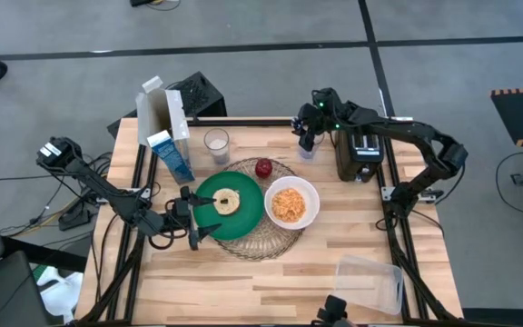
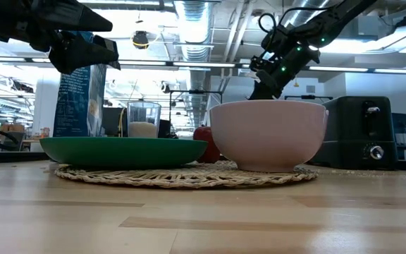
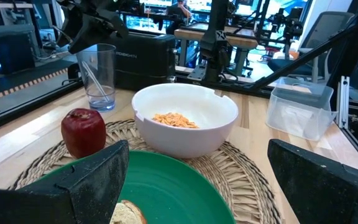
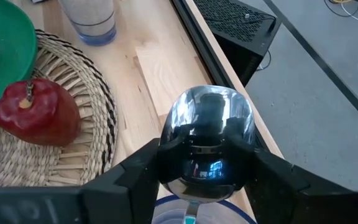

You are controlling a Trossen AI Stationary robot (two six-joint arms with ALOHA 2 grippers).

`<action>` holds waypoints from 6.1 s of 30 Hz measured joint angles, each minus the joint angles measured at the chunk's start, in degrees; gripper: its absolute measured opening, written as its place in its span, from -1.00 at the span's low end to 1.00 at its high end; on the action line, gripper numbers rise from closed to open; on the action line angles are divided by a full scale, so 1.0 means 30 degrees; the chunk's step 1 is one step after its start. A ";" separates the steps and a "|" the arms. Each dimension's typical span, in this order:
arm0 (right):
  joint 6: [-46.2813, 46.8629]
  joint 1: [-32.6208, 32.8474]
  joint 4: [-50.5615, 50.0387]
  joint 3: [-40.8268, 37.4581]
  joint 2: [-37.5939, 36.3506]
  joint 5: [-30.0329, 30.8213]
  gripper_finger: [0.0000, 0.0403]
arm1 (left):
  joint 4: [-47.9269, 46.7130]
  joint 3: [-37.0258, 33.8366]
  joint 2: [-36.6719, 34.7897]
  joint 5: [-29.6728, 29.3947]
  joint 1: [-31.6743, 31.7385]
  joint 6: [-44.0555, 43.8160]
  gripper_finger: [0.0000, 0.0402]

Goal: Arrange a breakfast setting
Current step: Put the blue spoon on the left side of the green plate from the transparent drinking glass

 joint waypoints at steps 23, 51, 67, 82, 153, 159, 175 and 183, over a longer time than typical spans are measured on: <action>0.0049 0.0342 -0.1043 0.0015 -0.5943 0.0080 0.08 | 0.0066 0.0000 -0.0002 0.0007 0.0000 -0.0007 0.84; 0.3168 0.9938 0.0214 0.0794 -0.9348 -0.2637 0.11 | 0.3653 0.0171 0.0852 0.2953 0.0000 -0.1616 0.84; 0.3075 1.7675 0.6532 0.0772 -0.3689 -0.2585 0.08 | 0.3595 0.7182 0.8854 0.6630 0.0800 0.0053 0.84; 0.2591 1.9472 1.1884 0.0780 0.0487 -0.2563 0.10 | 0.5280 1.0118 1.2874 1.1880 0.1707 0.0380 0.84; 0.5677 2.3897 0.2400 -0.1916 -0.3762 0.3566 0.29 | -2.6086 0.9977 0.9267 0.1677 -0.9974 -3.8112 -0.87; 0.5539 2.3838 0.2583 -0.1916 -0.3740 0.3538 0.29 | -2.5240 0.8609 0.9039 0.2395 -0.9301 -3.8323 -0.84; 0.5450 2.3984 0.2216 -0.1916 -0.3738 0.3526 0.29 | -2.3413 0.2630 0.1605 0.3026 -0.7900 -3.8388 -0.86; 0.5326 2.3933 0.2099 -0.2413 -0.3745 0.3526 0.29 | -2.6932 0.2463 -0.0688 0.4132 -0.6873 -3.8385 -0.86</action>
